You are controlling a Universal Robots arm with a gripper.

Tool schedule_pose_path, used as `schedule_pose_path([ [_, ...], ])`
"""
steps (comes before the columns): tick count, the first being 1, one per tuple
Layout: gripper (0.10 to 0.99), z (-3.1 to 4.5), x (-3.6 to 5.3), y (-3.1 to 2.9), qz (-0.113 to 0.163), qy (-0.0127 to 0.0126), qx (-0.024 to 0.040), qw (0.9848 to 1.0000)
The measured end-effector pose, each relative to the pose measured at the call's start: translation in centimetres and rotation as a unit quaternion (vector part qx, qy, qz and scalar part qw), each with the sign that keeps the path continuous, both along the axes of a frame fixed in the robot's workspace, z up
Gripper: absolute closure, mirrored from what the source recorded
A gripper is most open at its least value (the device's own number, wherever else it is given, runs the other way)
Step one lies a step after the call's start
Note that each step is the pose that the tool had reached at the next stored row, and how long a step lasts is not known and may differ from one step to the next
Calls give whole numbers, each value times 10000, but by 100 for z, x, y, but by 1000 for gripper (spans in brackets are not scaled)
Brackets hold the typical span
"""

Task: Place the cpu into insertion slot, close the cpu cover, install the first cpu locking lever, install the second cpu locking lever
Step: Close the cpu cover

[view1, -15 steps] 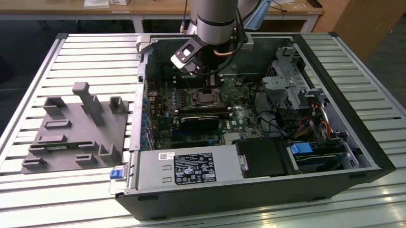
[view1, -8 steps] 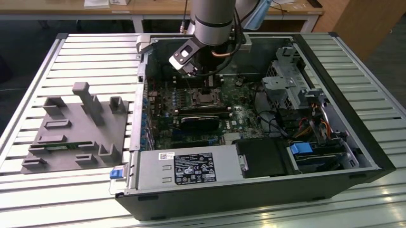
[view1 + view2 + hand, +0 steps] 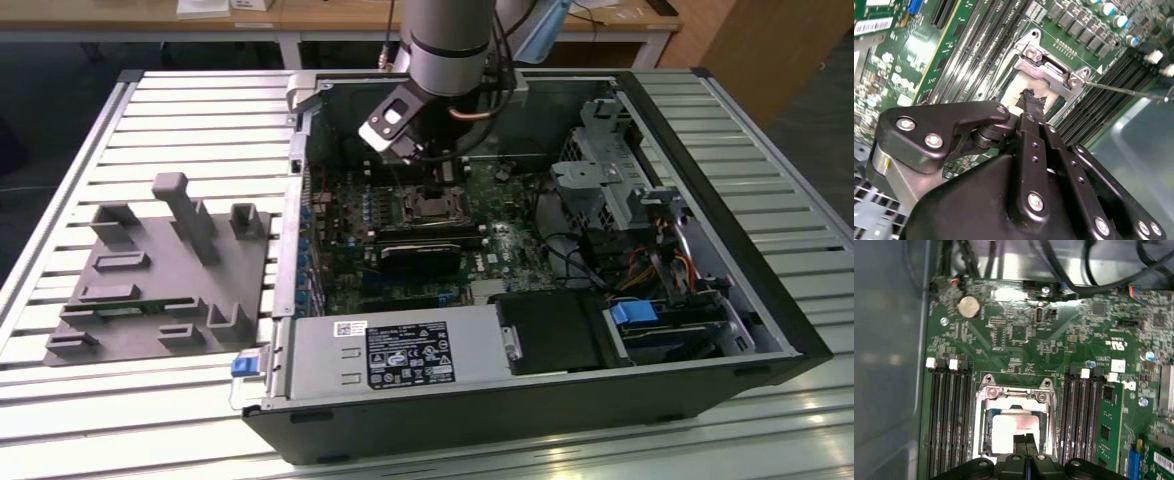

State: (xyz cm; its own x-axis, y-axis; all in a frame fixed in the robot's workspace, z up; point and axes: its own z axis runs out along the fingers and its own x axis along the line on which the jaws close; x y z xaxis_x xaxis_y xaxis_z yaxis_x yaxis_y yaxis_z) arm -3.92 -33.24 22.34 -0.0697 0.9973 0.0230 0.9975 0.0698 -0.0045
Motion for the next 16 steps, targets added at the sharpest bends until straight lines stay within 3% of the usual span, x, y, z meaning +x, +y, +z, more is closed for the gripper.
schedule_pose_path([
  [4, 980, -3, 0, 0, 360, 0, 0, 9994],
  [8, 980, -7, 0, 0, 727, 0, 0, 9974],
  [12, 980, -9, 0, 0, 1085, -1, 0, 9941],
  [16, 980, -12, 0, 0, 1447, -2, 0, 9895],
])
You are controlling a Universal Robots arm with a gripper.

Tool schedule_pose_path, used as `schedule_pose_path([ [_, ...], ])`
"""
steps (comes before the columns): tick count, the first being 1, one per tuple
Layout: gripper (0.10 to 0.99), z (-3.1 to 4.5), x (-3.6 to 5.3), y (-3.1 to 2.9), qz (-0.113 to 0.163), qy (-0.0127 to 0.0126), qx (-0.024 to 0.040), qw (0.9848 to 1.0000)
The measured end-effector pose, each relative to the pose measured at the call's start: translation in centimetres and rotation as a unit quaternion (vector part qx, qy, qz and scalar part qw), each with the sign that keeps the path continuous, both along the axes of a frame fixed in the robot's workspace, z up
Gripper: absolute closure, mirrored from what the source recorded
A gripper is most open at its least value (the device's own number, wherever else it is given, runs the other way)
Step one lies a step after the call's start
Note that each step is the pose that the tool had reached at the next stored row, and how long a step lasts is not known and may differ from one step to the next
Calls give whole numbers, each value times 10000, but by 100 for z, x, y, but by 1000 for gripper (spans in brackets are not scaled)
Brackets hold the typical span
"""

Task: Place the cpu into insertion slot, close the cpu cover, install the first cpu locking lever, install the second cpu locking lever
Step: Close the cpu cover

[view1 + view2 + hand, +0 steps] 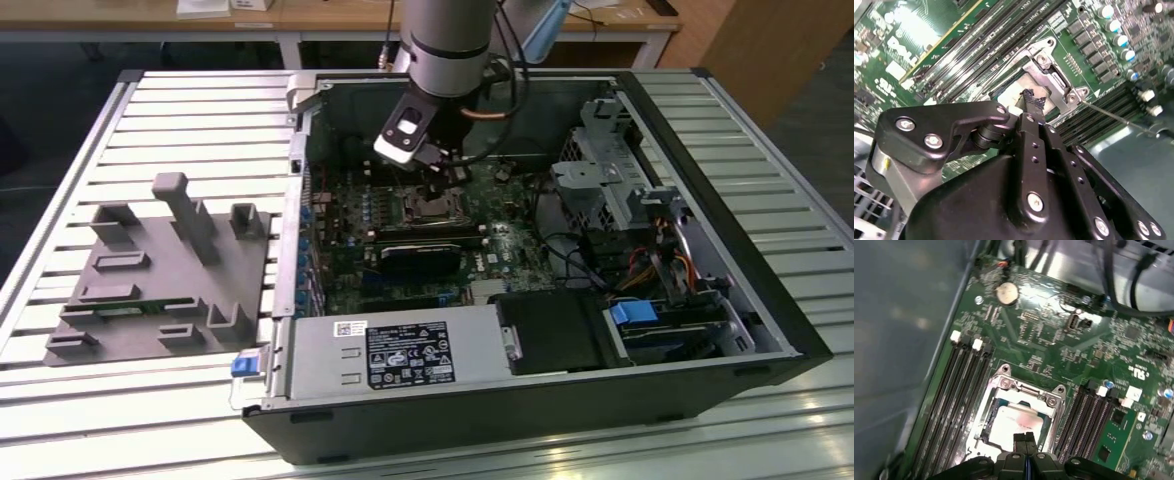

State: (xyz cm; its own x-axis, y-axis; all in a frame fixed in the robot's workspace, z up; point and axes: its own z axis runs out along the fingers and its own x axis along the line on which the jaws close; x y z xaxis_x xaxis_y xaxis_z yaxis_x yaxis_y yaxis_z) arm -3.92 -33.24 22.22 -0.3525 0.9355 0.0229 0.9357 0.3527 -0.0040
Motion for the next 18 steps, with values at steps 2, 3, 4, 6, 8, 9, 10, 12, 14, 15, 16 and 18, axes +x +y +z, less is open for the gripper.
schedule_pose_path([
  [2, 980, -1, 0, 0, 180, 0, 0, 9998],
  [3, 980, -1, 0, 0, 272, 0, 0, 9996],
  [4, 980, -1, 0, 0, 359, 0, 0, 9994],
  [6, 980, -2, 0, 0, 547, -1, 0, 9985],
  [8, 980, -2, 0, 0, 726, -2, 0, 9974],
  [9, 980, -2, 0, 0, 817, -2, 0, 9967],
  [10, 980, -2, 0, 0, 906, -2, 0, 9959],
  [12, 980, -3, 0, 0, 1091, -2, 0, 9940],
  [14, 980, -6, 0, 0, 1269, -3, 0, 9919],
  [15, 980, -7, 0, 0, 1358, -2, 0, 9907],
  [16, 980, -8, 0, 0, 1445, -2, 0, 9895],
  [18, 980, -10, 0, 0, 1633, -2, 0, 9866],
])
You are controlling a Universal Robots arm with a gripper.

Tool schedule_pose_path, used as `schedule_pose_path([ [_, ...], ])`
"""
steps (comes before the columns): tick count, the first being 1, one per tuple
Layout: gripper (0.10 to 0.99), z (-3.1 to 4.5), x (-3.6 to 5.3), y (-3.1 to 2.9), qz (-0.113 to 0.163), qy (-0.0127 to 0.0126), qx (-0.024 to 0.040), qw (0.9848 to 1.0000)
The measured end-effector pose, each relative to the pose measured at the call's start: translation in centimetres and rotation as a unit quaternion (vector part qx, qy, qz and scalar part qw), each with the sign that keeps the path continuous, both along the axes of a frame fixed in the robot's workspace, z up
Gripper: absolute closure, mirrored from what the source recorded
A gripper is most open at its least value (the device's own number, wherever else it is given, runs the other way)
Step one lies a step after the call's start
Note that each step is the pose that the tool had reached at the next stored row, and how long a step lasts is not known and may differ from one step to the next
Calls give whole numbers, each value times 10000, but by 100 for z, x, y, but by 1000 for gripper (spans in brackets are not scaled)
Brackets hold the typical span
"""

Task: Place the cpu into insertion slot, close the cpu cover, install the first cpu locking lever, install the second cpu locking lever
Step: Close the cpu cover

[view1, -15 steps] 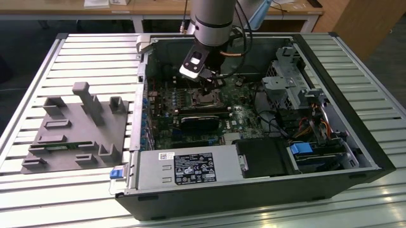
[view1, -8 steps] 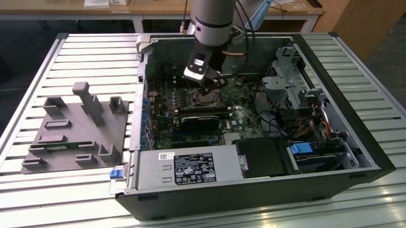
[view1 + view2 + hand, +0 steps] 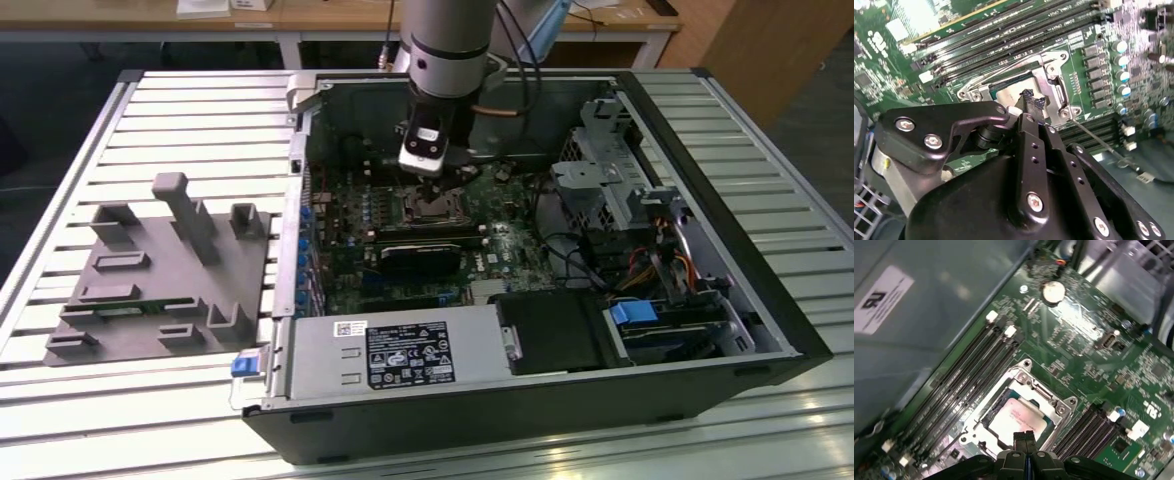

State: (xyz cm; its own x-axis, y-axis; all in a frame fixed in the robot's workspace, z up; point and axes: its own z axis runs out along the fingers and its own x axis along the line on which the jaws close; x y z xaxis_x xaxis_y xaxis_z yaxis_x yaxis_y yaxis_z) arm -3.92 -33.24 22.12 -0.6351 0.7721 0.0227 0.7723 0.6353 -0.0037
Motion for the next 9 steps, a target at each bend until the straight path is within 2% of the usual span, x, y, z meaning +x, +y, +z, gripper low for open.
schedule_pose_path([
  [5, 980, -5, 0, 0, 450, 0, 0, 9990],
  [6, 980, -7, 0, 0, 637, 0, 0, 9980],
  [9, 980, -8, 1, 0, 867, -2, 23, 9962],
])
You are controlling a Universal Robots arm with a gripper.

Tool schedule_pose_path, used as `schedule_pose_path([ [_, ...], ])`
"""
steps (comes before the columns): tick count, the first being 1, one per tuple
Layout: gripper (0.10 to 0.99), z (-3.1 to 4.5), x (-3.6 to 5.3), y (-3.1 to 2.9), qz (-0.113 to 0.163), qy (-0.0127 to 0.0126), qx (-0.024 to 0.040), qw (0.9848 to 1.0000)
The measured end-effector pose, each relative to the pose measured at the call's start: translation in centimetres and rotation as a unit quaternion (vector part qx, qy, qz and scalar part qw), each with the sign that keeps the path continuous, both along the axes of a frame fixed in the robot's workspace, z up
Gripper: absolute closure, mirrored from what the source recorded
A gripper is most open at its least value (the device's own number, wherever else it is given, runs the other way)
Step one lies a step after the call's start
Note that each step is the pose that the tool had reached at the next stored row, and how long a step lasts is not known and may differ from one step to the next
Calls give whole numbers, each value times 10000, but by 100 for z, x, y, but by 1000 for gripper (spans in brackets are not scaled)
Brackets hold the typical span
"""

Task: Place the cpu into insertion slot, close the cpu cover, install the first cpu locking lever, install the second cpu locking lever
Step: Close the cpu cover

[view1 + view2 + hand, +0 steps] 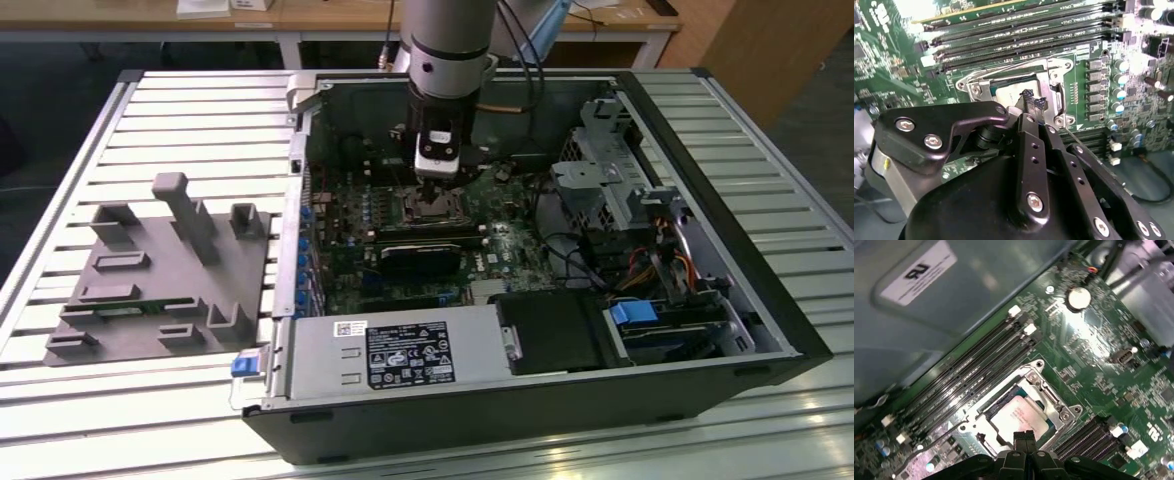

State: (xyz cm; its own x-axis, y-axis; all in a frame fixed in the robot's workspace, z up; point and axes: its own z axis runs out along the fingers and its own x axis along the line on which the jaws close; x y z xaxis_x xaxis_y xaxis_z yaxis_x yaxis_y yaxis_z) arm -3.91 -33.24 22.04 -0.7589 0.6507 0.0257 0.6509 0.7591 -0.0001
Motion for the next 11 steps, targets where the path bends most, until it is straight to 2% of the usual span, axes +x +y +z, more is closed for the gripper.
schedule_pose_path([
  [5, 980, 0, -1, 0, 226, -7, 92, 9997],
  [9, 980, -1, -1, 0, 371, -16, 196, 9991],
  [11, 980, -5, -1, 1, 496, -37, 210, 9985],
])
